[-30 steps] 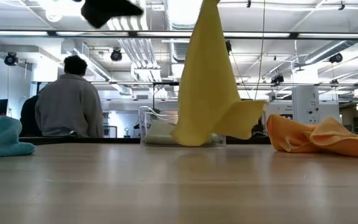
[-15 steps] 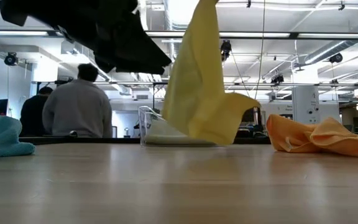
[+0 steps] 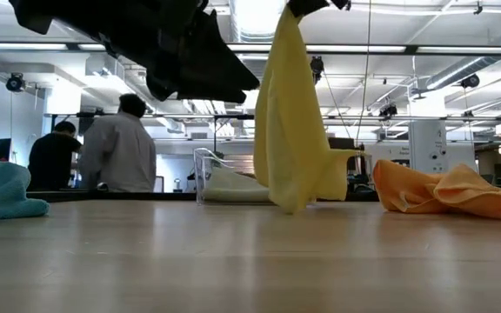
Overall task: Fold microfiber towels
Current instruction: Fold the top yellow microfiber cloth
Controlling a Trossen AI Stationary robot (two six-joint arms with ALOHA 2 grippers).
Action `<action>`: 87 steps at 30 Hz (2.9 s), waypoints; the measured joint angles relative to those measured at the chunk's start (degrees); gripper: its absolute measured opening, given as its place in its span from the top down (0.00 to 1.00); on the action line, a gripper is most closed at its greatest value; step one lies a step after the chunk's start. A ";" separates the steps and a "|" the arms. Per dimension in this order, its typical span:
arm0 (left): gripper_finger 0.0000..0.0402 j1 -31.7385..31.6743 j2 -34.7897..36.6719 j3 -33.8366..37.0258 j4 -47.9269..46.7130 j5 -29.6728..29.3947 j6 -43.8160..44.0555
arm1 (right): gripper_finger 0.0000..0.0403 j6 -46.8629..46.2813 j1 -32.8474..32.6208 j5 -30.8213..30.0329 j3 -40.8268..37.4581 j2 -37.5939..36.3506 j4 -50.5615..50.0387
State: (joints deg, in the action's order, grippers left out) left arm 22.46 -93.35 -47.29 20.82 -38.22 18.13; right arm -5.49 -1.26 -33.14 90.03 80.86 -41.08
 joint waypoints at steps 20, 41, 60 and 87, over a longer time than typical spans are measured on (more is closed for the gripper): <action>0.14 -4.99 -7.39 0.02 0.10 -5.52 11.62 | 0.98 -2.09 1.43 0.08 0.66 0.91 3.47; 0.13 -5.82 -8.61 -0.04 -1.10 -10.29 17.78 | 0.98 -3.98 1.43 0.30 0.65 0.91 3.94; 0.13 -2.32 -16.52 -11.74 -9.28 -12.74 17.46 | 0.98 -6.66 1.67 0.09 0.56 0.97 3.99; 0.13 -9.09 -16.41 -12.15 -29.33 -18.40 25.14 | 0.98 -8.48 1.78 0.29 0.54 2.62 5.58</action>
State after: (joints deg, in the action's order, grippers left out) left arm 13.37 -109.75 -59.44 -8.51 -56.62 43.27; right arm -13.98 0.51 -32.85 90.56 83.48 -35.50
